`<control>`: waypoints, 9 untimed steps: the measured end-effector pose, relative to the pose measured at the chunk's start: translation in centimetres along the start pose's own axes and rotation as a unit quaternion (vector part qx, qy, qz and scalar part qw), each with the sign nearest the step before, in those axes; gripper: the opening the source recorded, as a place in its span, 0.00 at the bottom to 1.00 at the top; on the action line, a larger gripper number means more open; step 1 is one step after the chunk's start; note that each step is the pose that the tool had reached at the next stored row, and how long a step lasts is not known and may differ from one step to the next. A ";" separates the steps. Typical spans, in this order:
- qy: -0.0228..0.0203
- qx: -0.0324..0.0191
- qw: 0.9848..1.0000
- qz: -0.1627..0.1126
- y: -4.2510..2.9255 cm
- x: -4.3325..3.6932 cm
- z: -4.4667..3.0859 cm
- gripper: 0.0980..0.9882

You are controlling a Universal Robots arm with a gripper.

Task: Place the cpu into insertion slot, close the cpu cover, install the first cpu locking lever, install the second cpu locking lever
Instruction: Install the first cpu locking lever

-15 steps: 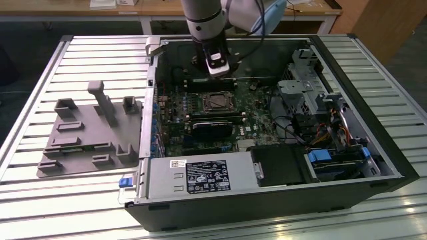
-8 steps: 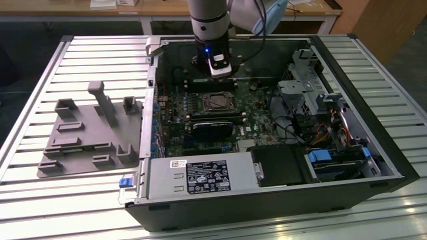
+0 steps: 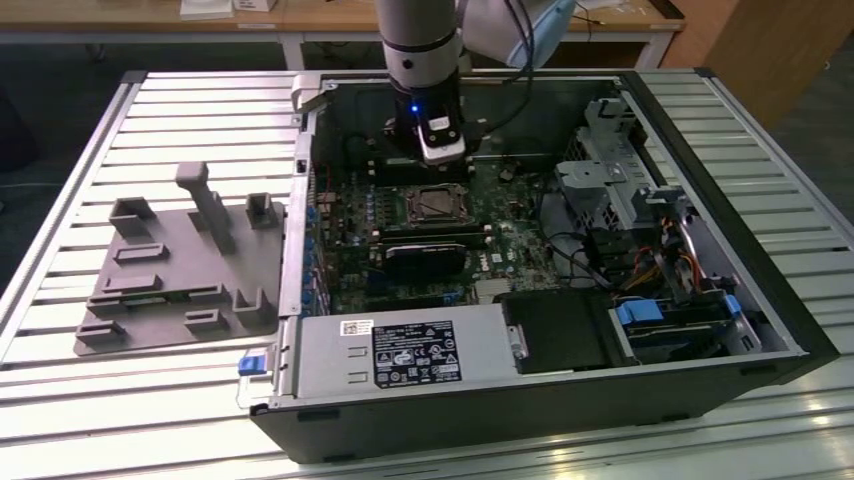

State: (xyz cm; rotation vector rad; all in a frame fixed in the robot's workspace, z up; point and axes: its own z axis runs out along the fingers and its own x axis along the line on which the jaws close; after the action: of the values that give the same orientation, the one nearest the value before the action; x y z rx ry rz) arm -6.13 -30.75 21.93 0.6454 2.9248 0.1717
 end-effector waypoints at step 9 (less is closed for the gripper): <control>-0.001 0.003 1.000 0.000 -1.36 -0.66 -0.11 0.00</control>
State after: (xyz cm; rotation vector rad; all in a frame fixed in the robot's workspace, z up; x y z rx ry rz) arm -6.11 -32.26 21.92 0.6462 2.9236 0.1628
